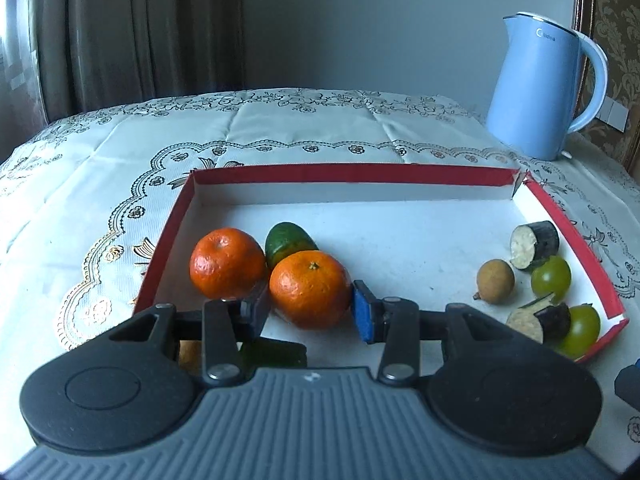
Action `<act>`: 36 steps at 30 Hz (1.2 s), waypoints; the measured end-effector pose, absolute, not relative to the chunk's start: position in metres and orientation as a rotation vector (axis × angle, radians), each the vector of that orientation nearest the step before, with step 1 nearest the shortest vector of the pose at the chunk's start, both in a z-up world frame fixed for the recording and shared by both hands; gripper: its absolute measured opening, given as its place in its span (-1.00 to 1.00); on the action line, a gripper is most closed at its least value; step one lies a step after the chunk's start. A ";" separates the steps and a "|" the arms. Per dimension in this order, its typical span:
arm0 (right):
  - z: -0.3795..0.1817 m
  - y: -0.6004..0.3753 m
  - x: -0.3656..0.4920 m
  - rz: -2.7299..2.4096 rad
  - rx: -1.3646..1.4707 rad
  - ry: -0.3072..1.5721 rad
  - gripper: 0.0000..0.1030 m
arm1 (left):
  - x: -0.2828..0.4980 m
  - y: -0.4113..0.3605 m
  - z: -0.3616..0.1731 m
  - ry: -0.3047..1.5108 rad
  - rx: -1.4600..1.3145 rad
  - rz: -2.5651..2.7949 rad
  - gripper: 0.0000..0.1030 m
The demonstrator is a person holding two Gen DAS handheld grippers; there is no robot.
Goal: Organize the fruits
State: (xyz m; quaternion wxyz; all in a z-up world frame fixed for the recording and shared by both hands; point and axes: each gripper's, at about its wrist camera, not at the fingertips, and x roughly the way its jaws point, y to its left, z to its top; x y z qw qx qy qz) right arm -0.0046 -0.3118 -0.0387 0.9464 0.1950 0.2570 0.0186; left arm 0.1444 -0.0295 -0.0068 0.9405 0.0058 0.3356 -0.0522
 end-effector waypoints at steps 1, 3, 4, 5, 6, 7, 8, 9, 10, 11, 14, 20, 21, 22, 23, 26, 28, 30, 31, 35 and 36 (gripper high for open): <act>-0.039 -0.311 -0.004 0.037 0.394 0.526 0.76 | 0.144 -0.029 -0.008 0.681 0.011 -0.106 -0.21; -0.039 -0.311 -0.004 0.034 0.394 0.526 0.76 | 0.146 -0.028 -0.010 0.683 0.008 -0.102 -0.17; -0.039 -0.312 -0.004 0.032 0.396 0.525 0.76 | 0.145 -0.028 -0.010 0.682 0.005 -0.103 -0.16; -0.039 -0.312 -0.004 0.032 0.397 0.526 0.76 | 0.145 -0.027 -0.009 0.682 0.000 -0.105 -0.14; -0.039 -0.312 -0.004 0.031 0.397 0.527 0.76 | 0.144 -0.027 -0.009 0.682 0.000 -0.107 -0.08; -0.039 -0.312 -0.004 0.030 0.396 0.528 0.76 | 0.143 -0.027 -0.009 0.679 0.002 -0.107 -0.03; -0.039 -0.311 -0.004 0.030 0.395 0.529 0.76 | 0.141 -0.027 -0.008 0.673 0.005 -0.106 0.14; -0.039 -0.312 -0.004 0.030 0.395 0.530 0.76 | 0.139 -0.027 -0.007 0.670 0.004 -0.105 0.39; -0.039 -0.311 -0.004 0.030 0.395 0.531 0.76 | 0.136 -0.026 -0.005 0.662 0.001 -0.101 0.55; -0.039 -0.311 -0.004 0.030 0.395 0.532 0.76 | 0.132 -0.026 -0.003 0.642 0.003 -0.092 0.58; -0.039 -0.311 -0.003 0.029 0.393 0.535 0.76 | 0.121 -0.023 0.003 0.601 0.022 -0.070 0.70; -0.039 -0.311 -0.003 0.027 0.389 0.537 0.77 | 0.088 -0.015 0.014 0.560 0.007 -0.045 0.88; -0.039 -0.311 -0.003 0.027 0.387 0.536 0.77 | 0.080 -0.014 0.017 0.548 0.012 -0.036 0.91; -0.039 -0.310 -0.003 0.026 0.384 0.537 0.77 | 0.073 -0.013 0.019 0.539 0.020 -0.029 0.94; -0.039 -0.310 -0.003 0.023 0.379 0.537 0.77 | 0.065 -0.013 0.021 0.533 0.030 -0.024 0.97; -0.036 -0.301 -0.005 -0.031 0.341 0.527 0.77 | 0.045 -0.011 0.026 0.528 0.028 -0.016 1.00; -0.033 -0.293 -0.009 -0.012 0.316 0.512 0.77 | 0.036 -0.010 0.027 0.539 0.021 -0.017 1.00; -0.028 -0.282 -0.012 -0.002 0.289 0.511 0.77 | 0.027 -0.011 0.028 0.549 0.010 -0.017 1.00; -0.024 -0.276 -0.015 0.005 0.272 0.500 0.77 | 0.023 -0.011 0.028 0.552 0.010 -0.013 1.00; -0.008 -0.254 -0.022 -0.044 0.166 0.443 0.78 | 0.009 -0.013 0.029 0.551 0.015 0.006 1.00; -0.006 -0.251 -0.022 -0.054 0.150 0.440 0.78 | 0.006 -0.014 0.030 0.548 0.021 0.014 1.00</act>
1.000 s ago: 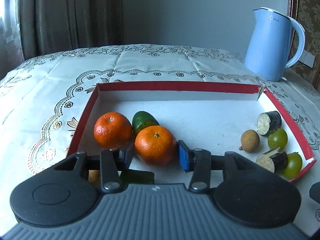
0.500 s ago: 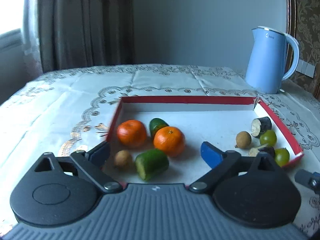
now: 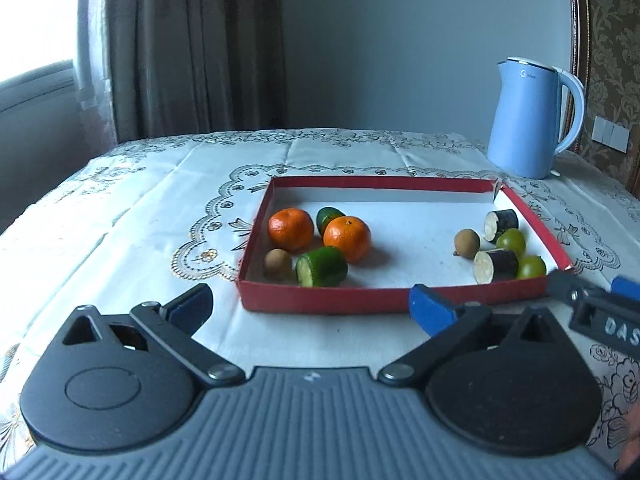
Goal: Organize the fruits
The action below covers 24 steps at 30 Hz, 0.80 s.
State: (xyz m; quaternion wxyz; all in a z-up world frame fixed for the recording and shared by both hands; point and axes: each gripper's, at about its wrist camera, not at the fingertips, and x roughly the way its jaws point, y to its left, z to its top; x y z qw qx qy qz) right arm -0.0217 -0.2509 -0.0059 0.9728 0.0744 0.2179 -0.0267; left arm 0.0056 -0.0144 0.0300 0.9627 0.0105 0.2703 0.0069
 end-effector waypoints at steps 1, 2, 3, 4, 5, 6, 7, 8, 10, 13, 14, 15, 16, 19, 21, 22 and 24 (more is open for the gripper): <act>-0.003 -0.248 -0.021 -0.067 0.138 0.439 0.78 | 0.002 -0.016 0.031 0.542 0.031 0.022 1.00; -0.002 -0.247 -0.020 -0.088 0.130 0.442 0.78 | -0.001 -0.016 0.031 0.537 0.037 0.032 1.00; 0.000 -0.245 -0.019 -0.107 0.126 0.445 0.78 | -0.003 -0.017 0.032 0.531 0.041 0.037 1.00; 0.000 -0.244 -0.017 -0.121 0.118 0.448 0.78 | -0.006 -0.017 0.033 0.527 0.045 0.036 1.00; 0.001 -0.242 -0.016 -0.128 0.110 0.451 0.78 | -0.009 -0.019 0.034 0.523 0.051 0.034 1.00; 0.001 -0.241 -0.015 -0.134 0.105 0.455 0.78 | -0.011 -0.020 0.036 0.518 0.053 0.034 1.00; 0.001 -0.240 -0.015 -0.138 0.104 0.458 0.78 | -0.012 -0.021 0.037 0.511 0.053 0.032 1.00; 0.001 -0.239 -0.014 -0.137 0.103 0.459 0.78 | -0.014 -0.022 0.039 0.506 0.055 0.028 1.00; 0.001 -0.237 -0.016 -0.128 0.099 0.456 0.78 | -0.016 -0.023 0.042 0.498 0.054 0.017 1.00; 0.001 -0.234 -0.016 -0.128 0.080 0.445 0.78 | -0.020 -0.024 0.045 0.486 0.049 0.017 1.00; 0.002 -0.233 -0.016 -0.128 0.076 0.444 0.78 | -0.021 -0.025 0.046 0.481 0.050 0.017 1.00; 0.002 -0.232 -0.016 -0.129 0.075 0.443 0.78 | -0.021 -0.026 0.047 0.478 0.054 0.018 1.00; 0.003 -0.232 -0.017 -0.130 0.076 0.438 0.78 | -0.022 -0.027 0.047 0.478 0.056 0.018 1.00; 0.005 -0.229 -0.018 -0.139 0.064 0.423 0.78 | -0.023 -0.028 0.049 0.475 0.059 0.025 1.00; 0.006 -0.227 -0.017 -0.142 0.057 0.416 0.78 | -0.023 -0.029 0.049 0.475 0.066 0.025 1.00; 0.007 -0.227 -0.017 -0.141 0.056 0.413 0.78 | -0.023 -0.029 0.049 0.474 0.069 0.025 1.00; 0.007 -0.226 -0.016 -0.143 0.053 0.411 0.78 | -0.024 -0.030 0.049 0.468 0.073 0.027 1.00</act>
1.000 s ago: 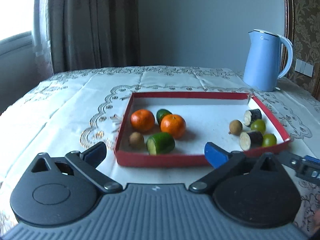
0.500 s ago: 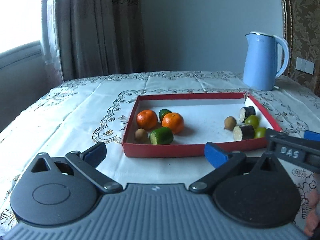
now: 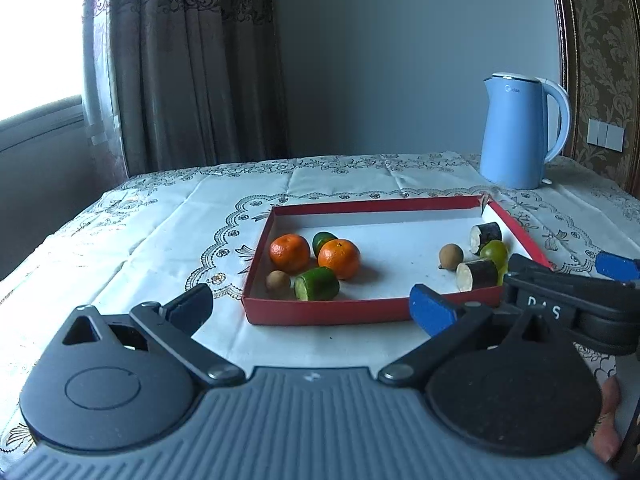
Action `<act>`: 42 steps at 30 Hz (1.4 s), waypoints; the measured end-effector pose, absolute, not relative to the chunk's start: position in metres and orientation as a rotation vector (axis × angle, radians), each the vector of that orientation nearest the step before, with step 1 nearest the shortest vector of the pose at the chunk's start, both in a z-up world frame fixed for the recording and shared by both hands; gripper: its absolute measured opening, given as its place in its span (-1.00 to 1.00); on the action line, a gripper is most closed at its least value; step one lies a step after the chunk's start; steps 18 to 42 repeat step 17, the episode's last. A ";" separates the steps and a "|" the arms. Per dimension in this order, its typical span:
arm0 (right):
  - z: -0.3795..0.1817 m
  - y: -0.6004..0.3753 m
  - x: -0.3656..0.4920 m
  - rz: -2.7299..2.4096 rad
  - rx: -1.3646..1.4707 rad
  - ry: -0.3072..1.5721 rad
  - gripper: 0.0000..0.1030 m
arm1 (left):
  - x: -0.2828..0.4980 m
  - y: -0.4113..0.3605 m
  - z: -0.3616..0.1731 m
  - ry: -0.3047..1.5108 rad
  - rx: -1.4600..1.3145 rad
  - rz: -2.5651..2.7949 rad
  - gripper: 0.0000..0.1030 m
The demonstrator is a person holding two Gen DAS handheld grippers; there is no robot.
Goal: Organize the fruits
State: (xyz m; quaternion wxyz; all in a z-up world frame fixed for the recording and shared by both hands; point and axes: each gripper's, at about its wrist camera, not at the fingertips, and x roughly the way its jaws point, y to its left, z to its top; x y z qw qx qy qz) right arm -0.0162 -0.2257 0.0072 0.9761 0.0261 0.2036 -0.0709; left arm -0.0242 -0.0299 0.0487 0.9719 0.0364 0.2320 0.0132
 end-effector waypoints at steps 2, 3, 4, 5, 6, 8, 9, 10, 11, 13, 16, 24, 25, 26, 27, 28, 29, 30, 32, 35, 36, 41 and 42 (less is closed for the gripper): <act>0.007 -0.225 -0.016 -0.140 0.052 0.411 0.78 | -0.024 -0.029 0.049 0.470 0.073 0.029 1.00; 0.007 -0.225 -0.015 -0.139 0.052 0.411 0.78 | -0.024 -0.029 0.049 0.472 0.072 0.028 1.00; 0.007 -0.225 -0.016 -0.140 0.052 0.410 0.78 | -0.024 -0.029 0.048 0.473 0.071 0.028 1.00; 0.007 -0.224 -0.015 -0.141 0.049 0.411 0.78 | -0.023 -0.028 0.048 0.474 0.070 0.030 1.00; 0.007 -0.224 -0.016 -0.141 0.047 0.411 0.78 | -0.023 -0.028 0.048 0.475 0.068 0.033 1.00; 0.007 -0.223 -0.016 -0.143 0.044 0.413 0.78 | -0.022 -0.027 0.047 0.476 0.070 0.038 1.00; 0.007 -0.222 -0.015 -0.144 0.043 0.414 0.79 | -0.022 -0.028 0.047 0.477 0.075 0.045 1.00; 0.007 -0.222 -0.015 -0.142 0.043 0.414 0.79 | -0.021 -0.028 0.046 0.481 0.078 0.047 1.00; 0.007 -0.221 -0.015 -0.141 0.042 0.414 0.79 | -0.020 -0.027 0.045 0.484 0.078 0.046 1.00; 0.006 -0.218 -0.015 -0.143 0.031 0.413 0.79 | -0.019 -0.027 0.043 0.490 0.076 0.049 1.00; 0.006 -0.215 -0.016 -0.141 0.020 0.409 0.79 | -0.018 -0.026 0.043 0.484 0.084 0.059 1.00; 0.006 -0.215 -0.016 -0.142 0.019 0.408 0.79 | -0.019 -0.026 0.042 0.480 0.087 0.063 1.00; 0.006 -0.215 -0.016 -0.142 0.019 0.408 0.79 | -0.019 -0.026 0.042 0.480 0.087 0.063 1.00; 0.006 -0.215 -0.016 -0.142 0.019 0.408 0.79 | -0.019 -0.026 0.042 0.480 0.087 0.063 1.00; 0.006 -0.215 -0.016 -0.142 0.019 0.408 0.79 | -0.019 -0.026 0.042 0.480 0.087 0.063 1.00; 0.006 -0.215 -0.016 -0.142 0.019 0.408 0.79 | -0.019 -0.026 0.042 0.480 0.087 0.063 1.00; 0.006 -0.215 -0.016 -0.142 0.019 0.408 0.79 | -0.019 -0.026 0.042 0.480 0.087 0.063 1.00; 0.006 -0.215 -0.016 -0.142 0.019 0.408 0.79 | -0.019 -0.026 0.042 0.480 0.087 0.063 1.00; 0.006 -0.215 -0.016 -0.142 0.019 0.408 0.79 | -0.019 -0.026 0.042 0.480 0.087 0.063 1.00; 0.006 -0.215 -0.016 -0.142 0.019 0.408 0.79 | -0.019 -0.026 0.042 0.480 0.087 0.063 1.00; 0.006 -0.215 -0.016 -0.142 0.019 0.408 0.79 | -0.019 -0.026 0.042 0.480 0.087 0.063 1.00; 0.006 -0.215 -0.016 -0.142 0.019 0.408 0.79 | -0.019 -0.026 0.042 0.480 0.087 0.063 1.00; 0.006 -0.215 -0.016 -0.142 0.019 0.408 0.79 | -0.019 -0.026 0.042 0.480 0.087 0.063 1.00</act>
